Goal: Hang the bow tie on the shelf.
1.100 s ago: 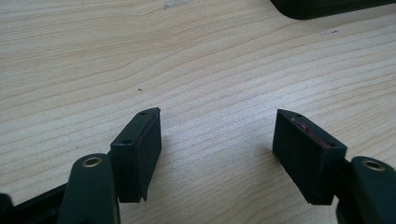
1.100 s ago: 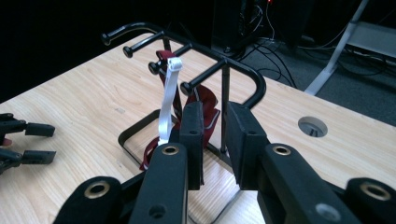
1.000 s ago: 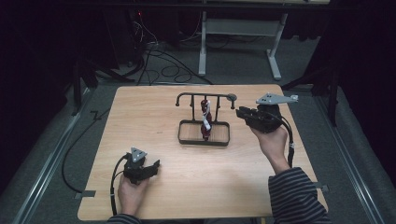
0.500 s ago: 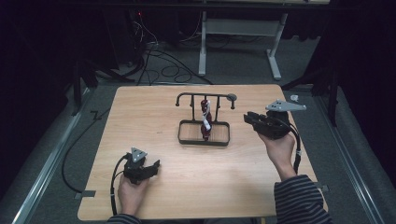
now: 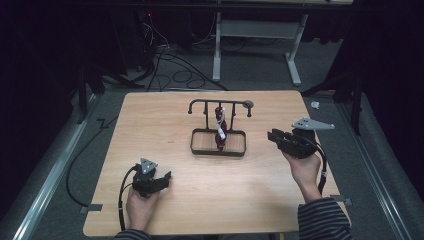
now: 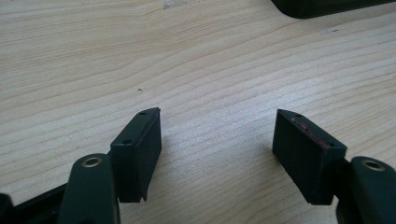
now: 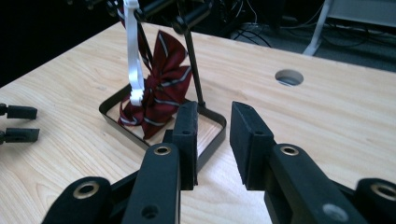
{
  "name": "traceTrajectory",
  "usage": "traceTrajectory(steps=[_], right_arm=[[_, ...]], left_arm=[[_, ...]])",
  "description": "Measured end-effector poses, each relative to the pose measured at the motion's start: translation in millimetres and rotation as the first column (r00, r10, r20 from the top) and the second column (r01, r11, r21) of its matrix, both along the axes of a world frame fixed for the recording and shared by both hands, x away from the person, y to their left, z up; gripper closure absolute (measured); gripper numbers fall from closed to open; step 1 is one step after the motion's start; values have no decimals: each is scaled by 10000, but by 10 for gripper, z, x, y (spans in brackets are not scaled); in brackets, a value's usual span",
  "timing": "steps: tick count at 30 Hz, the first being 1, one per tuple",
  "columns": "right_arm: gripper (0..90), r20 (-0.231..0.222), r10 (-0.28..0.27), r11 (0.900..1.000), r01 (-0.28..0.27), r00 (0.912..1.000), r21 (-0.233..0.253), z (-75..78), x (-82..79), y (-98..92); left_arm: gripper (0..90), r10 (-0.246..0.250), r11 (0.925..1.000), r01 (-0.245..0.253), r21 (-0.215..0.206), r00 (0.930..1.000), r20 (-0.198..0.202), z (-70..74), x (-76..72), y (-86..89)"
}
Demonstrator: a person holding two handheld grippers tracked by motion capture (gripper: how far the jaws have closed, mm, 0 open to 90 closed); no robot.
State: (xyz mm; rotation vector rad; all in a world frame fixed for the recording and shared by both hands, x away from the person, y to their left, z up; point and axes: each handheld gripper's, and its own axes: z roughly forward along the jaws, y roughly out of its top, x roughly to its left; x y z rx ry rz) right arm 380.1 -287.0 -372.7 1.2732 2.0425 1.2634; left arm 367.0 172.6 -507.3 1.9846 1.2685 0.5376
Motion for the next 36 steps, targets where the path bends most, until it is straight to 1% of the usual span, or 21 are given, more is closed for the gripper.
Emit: traceTrajectory(steps=[7,17,23,31,33,36], right_arm=[[729,-304,-247,9996,250,9992,98,-165,-52,-80],[726,-587,-496,9985,507,9970,184,-355,-127,-163],[723,-880,-689,9969,721,9937,329,-493,-183,-227],[719,-1107,-837,9958,873,9903,277,-635,-238,-283],[720,-1237,-912,9950,956,9881,296,-667,-252,-292],[720,-1278,-915,9949,960,9876,299,-715,-265,-309]], left_arm=[[332,-2,10000,2,25,10000,-10,1,-1,-1],[333,-2,10000,2,61,10000,-6,1,-1,-5],[333,-1,10000,1,64,10000,-6,1,-2,-5],[332,-6,10000,6,76,10000,-6,1,-2,-6],[333,-8,10000,8,82,10000,-4,1,-2,-6],[333,-7,10000,7,88,10000,-4,1,-2,-7]])
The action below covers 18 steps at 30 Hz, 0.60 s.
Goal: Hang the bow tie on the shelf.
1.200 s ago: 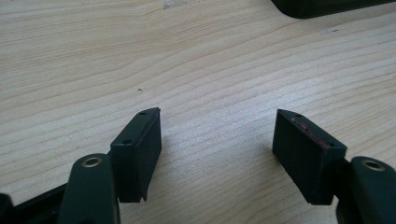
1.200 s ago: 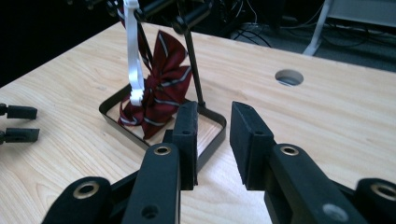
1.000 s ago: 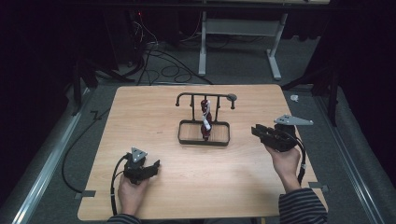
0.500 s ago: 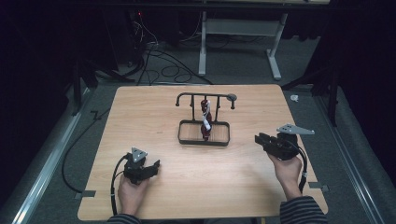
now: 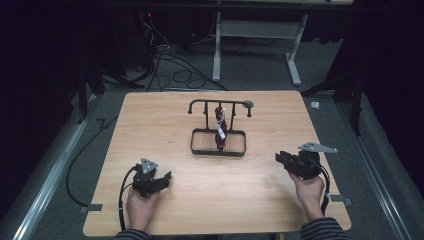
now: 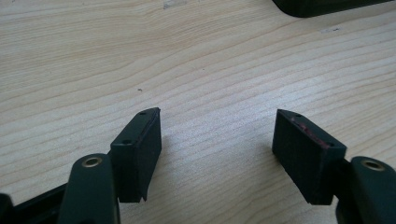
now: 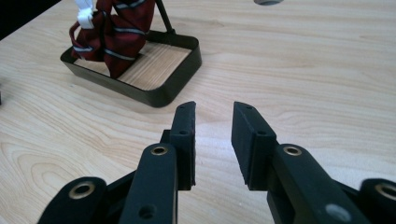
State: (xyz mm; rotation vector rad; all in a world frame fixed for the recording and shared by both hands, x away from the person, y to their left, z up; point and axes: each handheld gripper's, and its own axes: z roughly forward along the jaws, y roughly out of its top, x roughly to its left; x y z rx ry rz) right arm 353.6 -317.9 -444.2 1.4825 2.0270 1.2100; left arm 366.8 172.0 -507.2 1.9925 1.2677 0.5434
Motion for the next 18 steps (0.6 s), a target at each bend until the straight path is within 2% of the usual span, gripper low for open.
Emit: traceTrajectory(steps=[18], right_arm=[[706,-436,-243,9994,253,9988,230,-249,-79,-25]], left_arm=[[334,2,10000,-2,8,10000,4,0,0,-2]])
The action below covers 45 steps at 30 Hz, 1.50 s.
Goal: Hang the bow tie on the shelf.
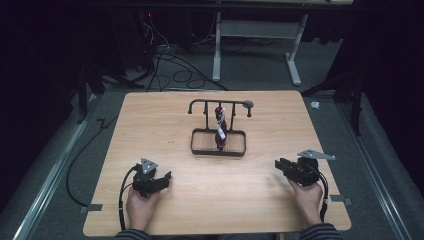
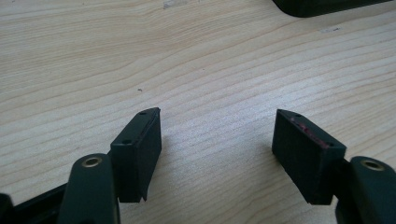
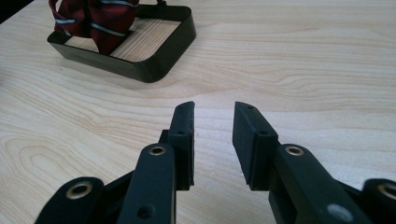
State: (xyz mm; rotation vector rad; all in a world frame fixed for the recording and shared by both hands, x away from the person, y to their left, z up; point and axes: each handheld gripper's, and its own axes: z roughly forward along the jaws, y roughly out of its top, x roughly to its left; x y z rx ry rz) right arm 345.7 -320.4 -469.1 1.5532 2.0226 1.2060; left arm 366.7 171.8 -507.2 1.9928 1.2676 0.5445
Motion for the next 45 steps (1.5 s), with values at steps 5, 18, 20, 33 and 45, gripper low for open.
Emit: traceTrajectory(steps=[5,18,20,33,45], right_arm=[[701,-112,-42,10000,43,9999,36,-46,-7,9],[701,-269,-49,9998,44,9996,-185,-164,-20,43],[701,-293,-59,9998,53,9996,-207,-175,-23,47],[692,-299,-139,9976,118,9995,-690,-251,-22,111],[605,-13,-7,9788,4,10000,-2050,-323,-39,268]], left_arm=[[334,-1,10000,1,4,10000,-1,0,0,0],[332,3,10000,-3,12,10000,3,0,-1,-2],[332,0,10000,0,13,10000,0,0,-1,-1],[331,0,10000,0,10,10000,0,0,-1,-1],[330,-7,10000,7,3,10000,2,-1,-2,-2]])
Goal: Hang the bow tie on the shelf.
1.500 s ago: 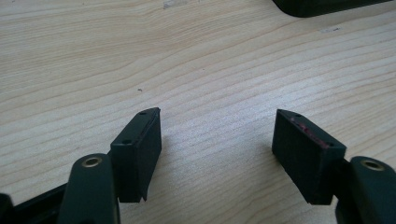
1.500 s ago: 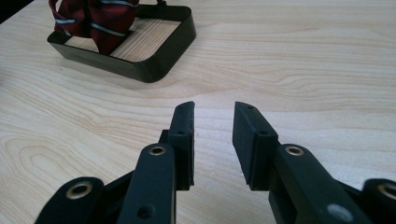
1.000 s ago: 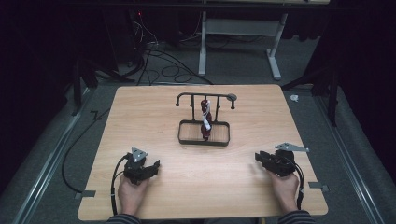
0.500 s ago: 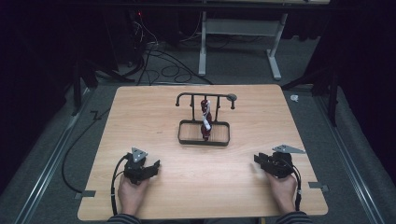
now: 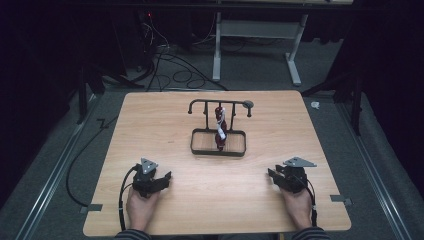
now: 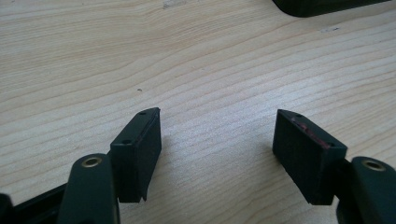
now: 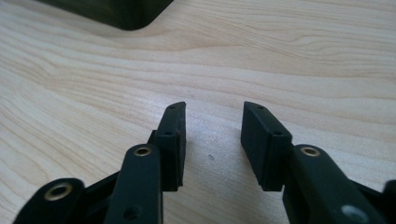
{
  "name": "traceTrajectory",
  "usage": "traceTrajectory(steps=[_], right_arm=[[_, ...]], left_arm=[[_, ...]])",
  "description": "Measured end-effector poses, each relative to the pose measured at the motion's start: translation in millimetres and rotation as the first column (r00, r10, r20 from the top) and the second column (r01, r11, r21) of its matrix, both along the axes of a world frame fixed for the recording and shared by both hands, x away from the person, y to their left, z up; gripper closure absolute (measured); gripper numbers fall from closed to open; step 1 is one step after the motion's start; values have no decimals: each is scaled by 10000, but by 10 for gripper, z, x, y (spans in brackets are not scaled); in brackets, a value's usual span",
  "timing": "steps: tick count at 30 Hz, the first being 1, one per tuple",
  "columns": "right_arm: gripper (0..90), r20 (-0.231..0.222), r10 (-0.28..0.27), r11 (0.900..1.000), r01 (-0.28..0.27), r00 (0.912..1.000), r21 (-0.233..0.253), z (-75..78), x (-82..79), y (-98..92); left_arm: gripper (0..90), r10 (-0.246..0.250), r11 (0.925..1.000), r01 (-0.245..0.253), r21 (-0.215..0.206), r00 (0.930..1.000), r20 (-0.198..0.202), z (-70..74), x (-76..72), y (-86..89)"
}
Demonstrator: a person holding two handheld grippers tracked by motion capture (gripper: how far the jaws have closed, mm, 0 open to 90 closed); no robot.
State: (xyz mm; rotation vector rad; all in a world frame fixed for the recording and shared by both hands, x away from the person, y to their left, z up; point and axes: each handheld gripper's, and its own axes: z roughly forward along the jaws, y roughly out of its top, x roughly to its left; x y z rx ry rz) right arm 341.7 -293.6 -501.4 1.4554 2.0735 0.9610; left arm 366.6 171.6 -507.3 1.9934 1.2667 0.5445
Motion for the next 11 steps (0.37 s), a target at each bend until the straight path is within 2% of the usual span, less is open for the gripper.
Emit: traceTrajectory(steps=[2,3,11], right_arm=[[589,113,66,9986,-60,9999,-530,-1,-17,60],[588,152,105,9982,-96,9998,-590,-2,-18,65],[581,104,104,9986,-98,9999,-511,-1,-16,60]], left_arm=[[331,-15,10000,15,5,10000,-11,1,0,1],[331,-14,10000,14,4,10000,-11,1,0,1],[331,-12,10000,12,19,10000,-7,0,-1,-1]])
